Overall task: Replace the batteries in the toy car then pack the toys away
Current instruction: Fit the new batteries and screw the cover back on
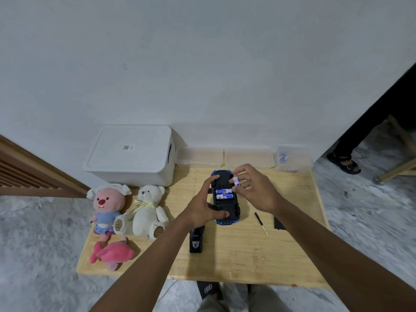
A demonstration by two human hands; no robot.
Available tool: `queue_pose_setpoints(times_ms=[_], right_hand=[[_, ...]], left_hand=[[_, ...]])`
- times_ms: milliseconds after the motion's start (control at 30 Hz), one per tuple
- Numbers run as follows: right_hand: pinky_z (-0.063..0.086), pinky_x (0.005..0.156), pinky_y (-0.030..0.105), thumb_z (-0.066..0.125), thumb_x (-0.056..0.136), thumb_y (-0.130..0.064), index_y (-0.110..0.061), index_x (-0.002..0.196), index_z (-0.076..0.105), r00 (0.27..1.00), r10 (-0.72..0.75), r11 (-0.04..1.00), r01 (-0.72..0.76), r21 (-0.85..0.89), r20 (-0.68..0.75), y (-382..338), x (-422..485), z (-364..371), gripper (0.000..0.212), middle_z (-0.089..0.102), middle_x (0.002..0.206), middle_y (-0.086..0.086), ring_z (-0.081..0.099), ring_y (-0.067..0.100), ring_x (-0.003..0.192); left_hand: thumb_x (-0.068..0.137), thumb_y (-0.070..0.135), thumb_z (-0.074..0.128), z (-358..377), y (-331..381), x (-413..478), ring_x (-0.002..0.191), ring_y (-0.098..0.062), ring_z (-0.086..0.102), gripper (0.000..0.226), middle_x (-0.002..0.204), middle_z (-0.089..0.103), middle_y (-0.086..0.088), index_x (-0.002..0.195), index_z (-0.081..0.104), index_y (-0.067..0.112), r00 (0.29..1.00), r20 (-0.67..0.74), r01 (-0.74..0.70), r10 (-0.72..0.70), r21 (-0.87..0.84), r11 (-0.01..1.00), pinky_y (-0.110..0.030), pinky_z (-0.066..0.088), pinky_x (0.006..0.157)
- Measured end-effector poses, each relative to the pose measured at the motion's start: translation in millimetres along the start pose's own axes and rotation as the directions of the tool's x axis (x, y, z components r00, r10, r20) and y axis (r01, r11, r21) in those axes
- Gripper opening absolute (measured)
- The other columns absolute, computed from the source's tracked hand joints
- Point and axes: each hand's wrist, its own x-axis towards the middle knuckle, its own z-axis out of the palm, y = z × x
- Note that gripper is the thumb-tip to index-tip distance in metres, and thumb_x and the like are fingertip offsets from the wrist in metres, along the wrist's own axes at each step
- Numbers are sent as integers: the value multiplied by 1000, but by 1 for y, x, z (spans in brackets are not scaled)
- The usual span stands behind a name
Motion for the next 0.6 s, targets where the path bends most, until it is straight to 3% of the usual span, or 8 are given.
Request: queue_pose_setpoints(times_ms=[67, 167, 267, 367, 467, 600], right_hand=[[62, 75, 35, 77, 86, -9, -24, 110, 66, 999, 24, 998, -22, 62, -39, 3, -3, 2, 30, 69, 106, -4, 73, 13, 79], [64, 74, 40, 76, 87, -8, -26, 108, 73, 996, 37, 988, -25, 150, -78, 7, -9, 8, 28, 65, 99, 2, 75, 18, 81], [60, 77, 26, 80, 84, -17, -31, 104, 75, 981, 50, 991, -26, 130, -188, 10, -16, 16, 25, 72, 91, -6, 73, 5, 83], [52, 65, 11, 86, 77, -23, -29, 97, 75, 942, 99, 985, -47, 166, -321, 9, -24, 26, 23, 75, 81, -8, 70, -1, 75], [50, 59, 9, 89, 72, -20, -24, 88, 70, 887, 147, 974, -53, 220, -438, 11, -32, 37, 26, 75, 76, -7, 70, 0, 69], [49, 59, 17, 90, 71, -28, -25, 80, 68, 811, 160, 980, -62, 190, -563, 16, -40, 48, 24, 73, 76, -14, 68, 4, 68]], left_hand=[[76, 8, 90, 1, 1, 1, 89, -18, 76, 106, 139, 53, 1, 150, 28, 51, 1000, -2, 1, -1, -4, 1000, -40, 63, 89], [77, 5, 88, 2, 4, 0, 86, -19, 77, 106, 137, 53, 3, 151, 28, 50, 1000, -8, 11, -11, -13, 1000, -36, 63, 87], [77, 3, 86, 3, 6, -1, 84, -16, 77, 105, 137, 53, 3, 151, 27, 50, 1000, -18, 6, -7, -18, 1000, -30, 62, 84], [78, 2, 85, 5, 8, -3, 84, -12, 76, 105, 137, 54, 4, 151, 27, 50, 1000, -25, -8, 7, -29, 1000, -31, 62, 86], [77, 1, 85, 9, 9, -5, 88, -10, 75, 105, 139, 54, 1, 151, 28, 49, 999, -34, -26, 25, -42, 999, -37, 62, 89], [76, -1, 84, 12, 12, -7, 88, -6, 75, 105, 142, 52, 1, 152, 29, 46, 997, -51, -56, 53, -57, 997, -31, 63, 84]])
